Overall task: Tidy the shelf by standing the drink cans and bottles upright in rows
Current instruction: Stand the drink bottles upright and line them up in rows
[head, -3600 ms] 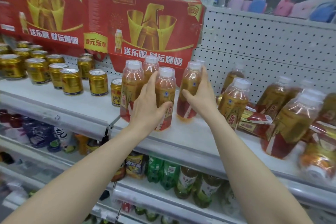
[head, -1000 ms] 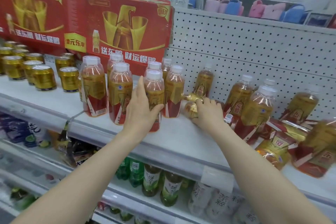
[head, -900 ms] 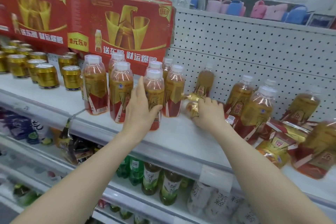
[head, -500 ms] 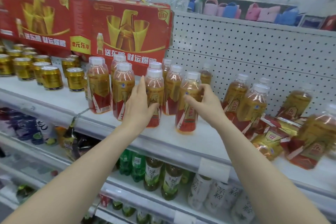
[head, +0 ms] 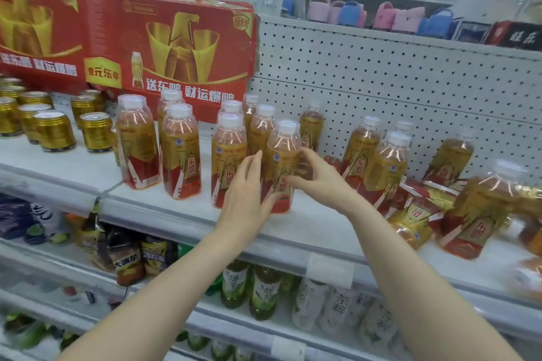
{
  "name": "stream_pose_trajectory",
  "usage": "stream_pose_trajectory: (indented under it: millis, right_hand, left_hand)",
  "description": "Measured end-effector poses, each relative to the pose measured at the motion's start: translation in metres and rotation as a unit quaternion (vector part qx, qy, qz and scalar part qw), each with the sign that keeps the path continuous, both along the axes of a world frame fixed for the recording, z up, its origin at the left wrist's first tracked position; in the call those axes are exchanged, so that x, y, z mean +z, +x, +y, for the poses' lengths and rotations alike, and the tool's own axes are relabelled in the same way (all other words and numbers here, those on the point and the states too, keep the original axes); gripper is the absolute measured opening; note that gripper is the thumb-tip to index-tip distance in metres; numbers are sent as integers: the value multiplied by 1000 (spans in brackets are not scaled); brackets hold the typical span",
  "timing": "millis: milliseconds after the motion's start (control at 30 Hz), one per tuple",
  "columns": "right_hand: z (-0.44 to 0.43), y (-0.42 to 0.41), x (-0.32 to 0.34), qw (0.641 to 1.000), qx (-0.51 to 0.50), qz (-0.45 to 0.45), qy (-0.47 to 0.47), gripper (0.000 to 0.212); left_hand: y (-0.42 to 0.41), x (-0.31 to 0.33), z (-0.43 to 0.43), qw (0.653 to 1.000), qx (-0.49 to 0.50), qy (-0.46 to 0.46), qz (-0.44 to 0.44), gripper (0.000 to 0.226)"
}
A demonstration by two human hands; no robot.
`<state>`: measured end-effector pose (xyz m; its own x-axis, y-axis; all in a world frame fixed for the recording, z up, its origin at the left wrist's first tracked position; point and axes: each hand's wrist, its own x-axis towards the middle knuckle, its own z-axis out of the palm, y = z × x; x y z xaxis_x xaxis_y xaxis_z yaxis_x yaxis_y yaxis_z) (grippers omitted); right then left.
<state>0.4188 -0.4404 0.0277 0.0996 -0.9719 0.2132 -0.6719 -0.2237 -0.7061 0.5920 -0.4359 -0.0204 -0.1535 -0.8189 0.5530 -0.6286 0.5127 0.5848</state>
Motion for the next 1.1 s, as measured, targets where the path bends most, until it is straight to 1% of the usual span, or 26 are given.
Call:
stream_pose_trajectory:
  millis: [67,100,133,200,300,400,467,533,600,633,667,733,800,867,1000,1100]
  right_hand:
    - [-9,-22,3,991,-25,133,-7,50]
    - [-17,-32,3,977,-58,202,-16,52]
    - [-25,-40,3,964,-91,251,-8,56]
    - [-43,-49,2,946,-118,302,18,62]
    - [-71,-49,-3,928,-121,350,40,62]
    - [-94,-46,-14,911,-128,388,55,65]
    - [-103,-43,-14,889,-139,430,69,69]
    - [-106,-41,-9,870,-143,467,70,63]
    - [-105,-39,-6,867,-150,469,76,56]
    - [-101,-38,-3,868,-149,466,89,58]
    - [-96,-38,1,869,-142,461,109,56]
    - [-88,-40,10,879,-112,434,162,43]
    - [-81,-41,20,888,-96,401,204,45]
    - [-78,-40,19,903,-99,365,202,46]
    - [-78,-38,6,936,-124,276,181,39]
    - [-75,-43,7,950,-141,239,143,46]
  left_hand:
    - [-11,1,-8,999,-5,37,4,96]
    - [-17,2,-12,998,-8,55,11,99]
    - [-22,1,-16,997,-9,72,23,102]
    - [-31,0,-24,994,0,92,49,106]
    - [-37,-1,-30,992,18,99,78,103]
    - [-38,0,-31,993,18,92,71,99]
    - [-36,1,-30,994,19,87,63,99]
    - [-34,2,-29,994,20,90,60,99]
    - [-33,2,-28,994,23,91,59,98]
    - [-32,2,-27,994,24,91,59,98]
    - [-32,2,-27,994,25,91,59,97]
    - [-32,2,-27,994,22,88,57,95]
    - [-31,4,-26,995,19,84,53,95]
    - [-31,5,-26,995,16,86,53,96]
    - [-27,7,-24,993,8,98,59,95]
    - [-25,8,-24,992,-5,106,65,90]
